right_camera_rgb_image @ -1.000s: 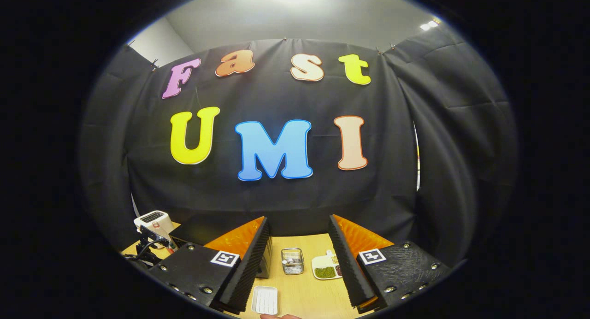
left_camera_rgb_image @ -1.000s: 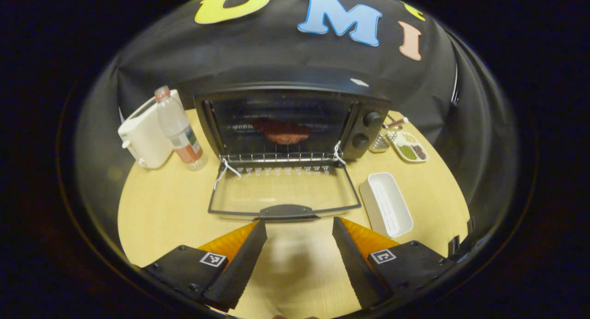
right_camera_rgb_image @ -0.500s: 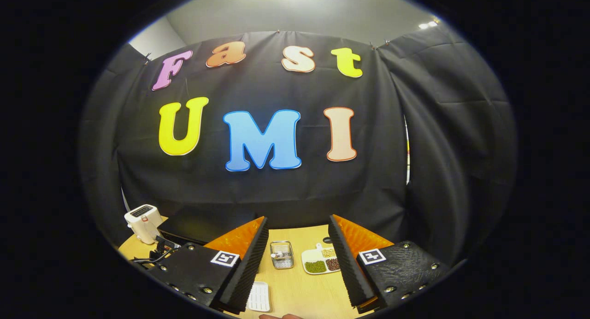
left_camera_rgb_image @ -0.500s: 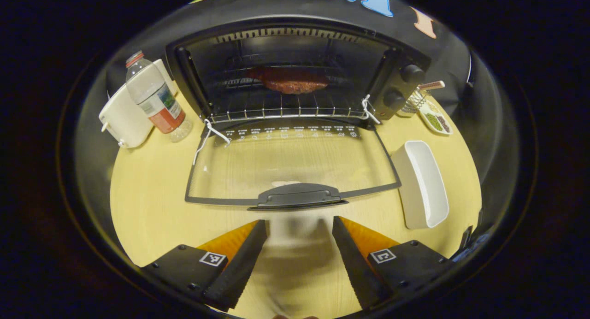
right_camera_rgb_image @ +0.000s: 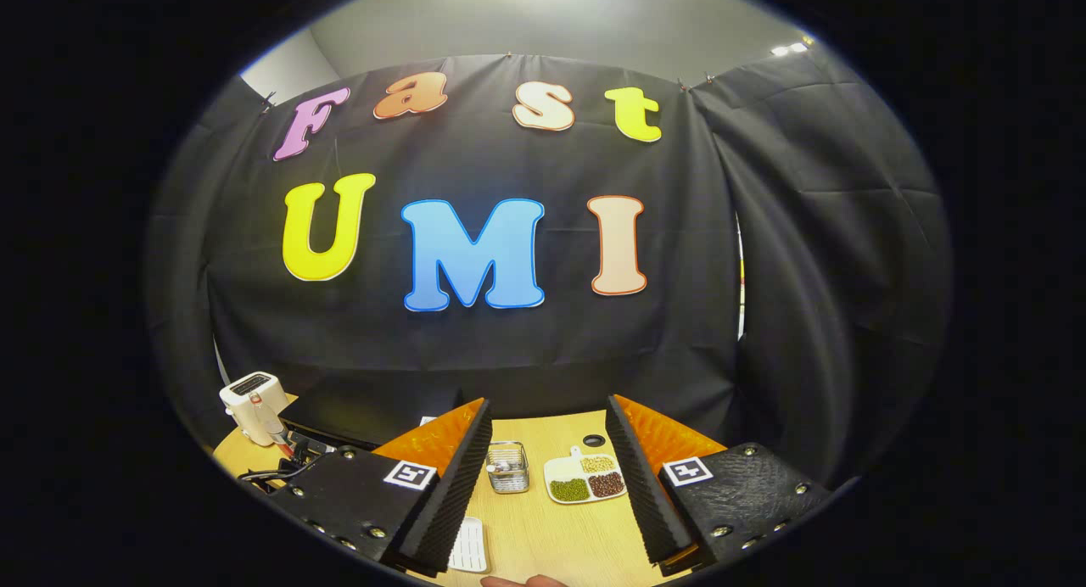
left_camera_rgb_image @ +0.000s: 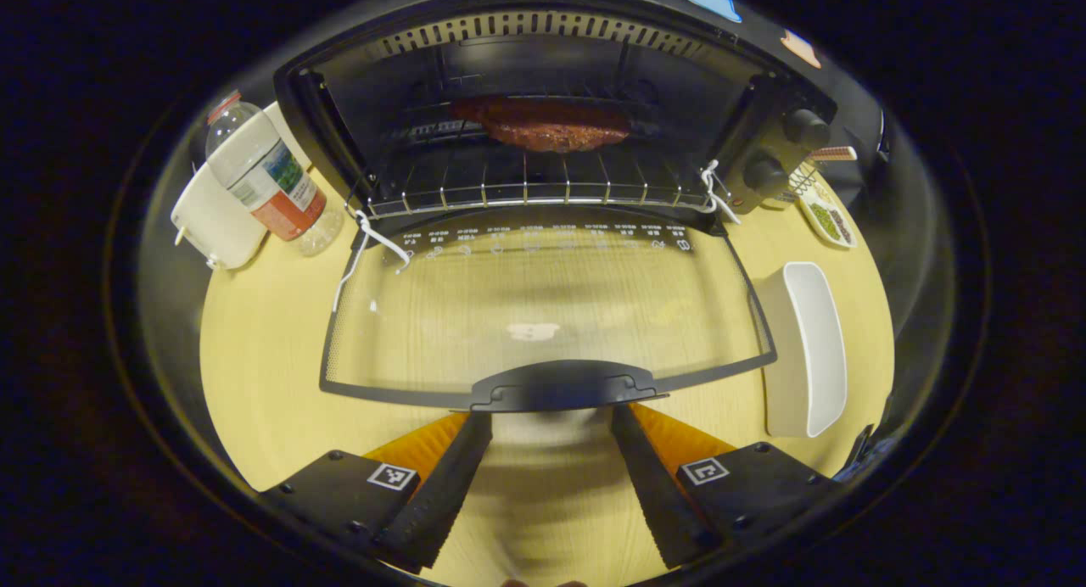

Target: Open the electric oven with the left hand, put the food in, and close the electric oven.

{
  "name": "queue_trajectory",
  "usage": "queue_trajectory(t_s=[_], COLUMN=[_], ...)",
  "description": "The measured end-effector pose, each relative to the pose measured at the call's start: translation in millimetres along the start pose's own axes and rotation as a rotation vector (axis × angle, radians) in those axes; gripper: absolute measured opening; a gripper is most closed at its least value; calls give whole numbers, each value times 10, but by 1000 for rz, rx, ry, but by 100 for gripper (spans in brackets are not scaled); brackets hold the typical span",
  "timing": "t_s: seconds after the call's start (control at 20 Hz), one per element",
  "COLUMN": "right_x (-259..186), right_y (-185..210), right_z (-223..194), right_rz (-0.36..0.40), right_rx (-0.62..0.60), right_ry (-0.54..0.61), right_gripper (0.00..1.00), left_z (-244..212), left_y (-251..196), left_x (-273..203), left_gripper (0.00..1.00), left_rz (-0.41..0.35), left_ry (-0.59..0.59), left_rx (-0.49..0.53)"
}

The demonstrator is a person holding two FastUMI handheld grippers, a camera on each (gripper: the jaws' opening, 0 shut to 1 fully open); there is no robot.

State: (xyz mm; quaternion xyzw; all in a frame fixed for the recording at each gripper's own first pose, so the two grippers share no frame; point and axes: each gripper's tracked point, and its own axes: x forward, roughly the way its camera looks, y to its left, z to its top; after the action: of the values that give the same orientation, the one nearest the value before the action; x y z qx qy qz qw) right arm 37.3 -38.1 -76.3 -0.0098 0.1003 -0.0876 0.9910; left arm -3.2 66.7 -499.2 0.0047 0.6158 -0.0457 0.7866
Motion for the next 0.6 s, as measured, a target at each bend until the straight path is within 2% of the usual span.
queue_trajectory(t_s=[0.15, 0.2, 0.25, 0.6], right_x=[-27, -26, -29, -33], right_y=[56, 79, 97, 263], right_z=[21, 36, 40, 138], right_rz=[16, 21, 28, 74], right_rx=[-6, -10, -11, -13], right_ry=[-8, -9, -13, -35], right_gripper=[82, 82, 82, 83], left_z=[28, 47, 74, 276], left_y=[-11, -15, -20, -30], left_x=[-162, -226, -288, -638], left_gripper=[93, 100, 97, 97], left_rz=[-7, -12, -17, -30], left_ry=[-36, -49, -65, -170], left_rx=[-2, -6, -12, -26])
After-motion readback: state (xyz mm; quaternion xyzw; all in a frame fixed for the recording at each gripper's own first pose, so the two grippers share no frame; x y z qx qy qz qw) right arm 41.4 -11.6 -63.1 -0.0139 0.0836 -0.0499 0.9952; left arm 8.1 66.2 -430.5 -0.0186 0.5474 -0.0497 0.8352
